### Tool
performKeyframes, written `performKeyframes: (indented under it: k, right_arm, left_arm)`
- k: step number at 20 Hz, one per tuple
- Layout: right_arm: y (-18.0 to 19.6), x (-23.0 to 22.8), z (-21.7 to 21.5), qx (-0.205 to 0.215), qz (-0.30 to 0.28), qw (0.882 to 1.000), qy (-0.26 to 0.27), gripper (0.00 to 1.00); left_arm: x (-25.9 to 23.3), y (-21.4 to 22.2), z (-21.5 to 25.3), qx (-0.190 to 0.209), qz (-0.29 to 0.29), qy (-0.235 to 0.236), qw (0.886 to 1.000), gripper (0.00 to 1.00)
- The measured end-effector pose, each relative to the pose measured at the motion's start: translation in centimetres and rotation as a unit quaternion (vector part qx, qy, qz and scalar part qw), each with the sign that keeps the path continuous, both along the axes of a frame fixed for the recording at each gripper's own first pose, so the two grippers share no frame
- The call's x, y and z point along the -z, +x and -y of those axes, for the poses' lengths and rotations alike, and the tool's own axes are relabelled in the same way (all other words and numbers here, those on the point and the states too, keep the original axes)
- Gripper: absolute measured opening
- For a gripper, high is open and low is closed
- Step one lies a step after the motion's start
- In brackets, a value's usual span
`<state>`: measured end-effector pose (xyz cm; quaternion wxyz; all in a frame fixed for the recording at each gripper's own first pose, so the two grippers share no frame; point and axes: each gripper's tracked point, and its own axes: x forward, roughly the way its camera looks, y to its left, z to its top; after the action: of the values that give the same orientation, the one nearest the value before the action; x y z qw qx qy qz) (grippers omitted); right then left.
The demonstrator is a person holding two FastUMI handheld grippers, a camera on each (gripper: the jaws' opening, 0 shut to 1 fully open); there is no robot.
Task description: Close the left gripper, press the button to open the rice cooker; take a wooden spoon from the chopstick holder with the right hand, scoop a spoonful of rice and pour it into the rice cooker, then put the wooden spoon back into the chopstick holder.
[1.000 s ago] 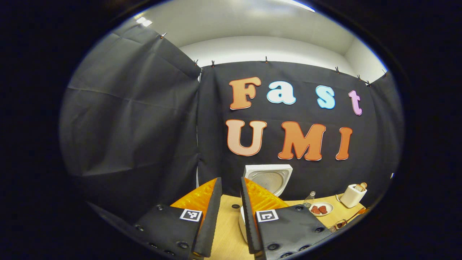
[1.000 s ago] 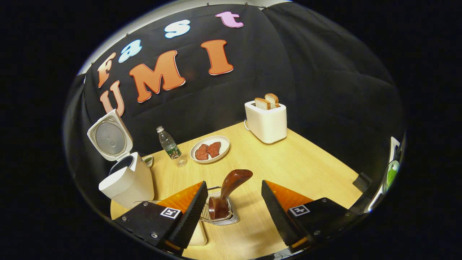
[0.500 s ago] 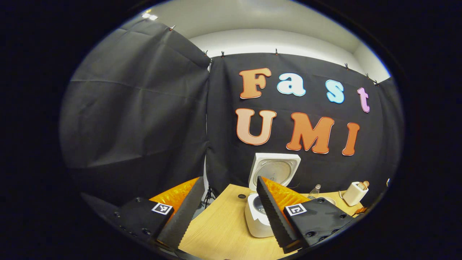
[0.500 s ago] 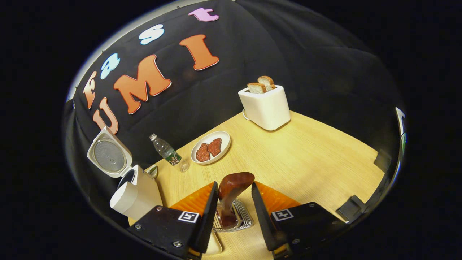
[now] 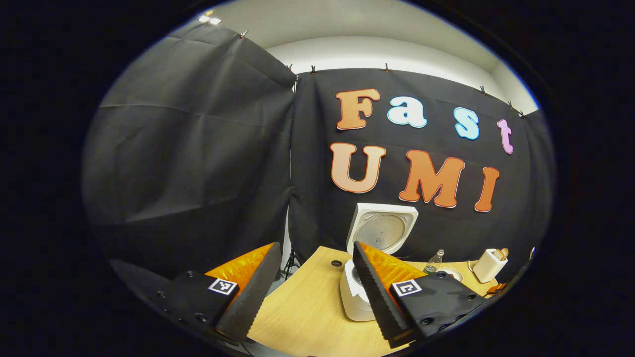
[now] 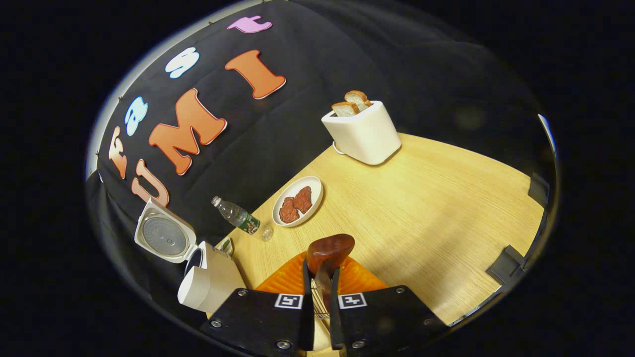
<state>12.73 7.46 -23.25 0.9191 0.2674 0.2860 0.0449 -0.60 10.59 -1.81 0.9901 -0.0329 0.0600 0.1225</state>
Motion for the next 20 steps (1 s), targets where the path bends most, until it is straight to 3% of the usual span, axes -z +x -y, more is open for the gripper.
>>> performKeyframes:
  k: [2,7,10,16,20]
  right_arm:
    - [-0.2,-1.3,-0.3,-0.009,0.015,1.0,-0.018,0.05]
    - [-1.0,-6.6,-1.1,-0.023,0.073,0.995,-0.058,0.05]
    - [-2.8,-9.4,-3.3,-0.058,0.109,0.989,-0.082,0.04]
    - [-6.7,-13.2,-8.7,-0.124,0.172,0.969,-0.125,0.04]
    - [-8.0,-11.8,-12.7,-0.165,0.181,0.956,-0.162,0.04]
  left_arm:
    - [-0.6,-0.3,-0.1,0.001,0.007,0.001,1.0,0.98]
    - [-1.3,-1.1,0.2,0.014,0.02,-0.005,1.0,1.0]
    - [-1.4,-1.2,0.3,0.026,0.021,-0.012,0.999,1.0]
    - [-1.6,-1.5,-0.5,0.039,0.026,0.005,0.999,1.0]
    - [-2.0,-1.9,-1.5,0.037,0.028,0.023,0.999,1.0]
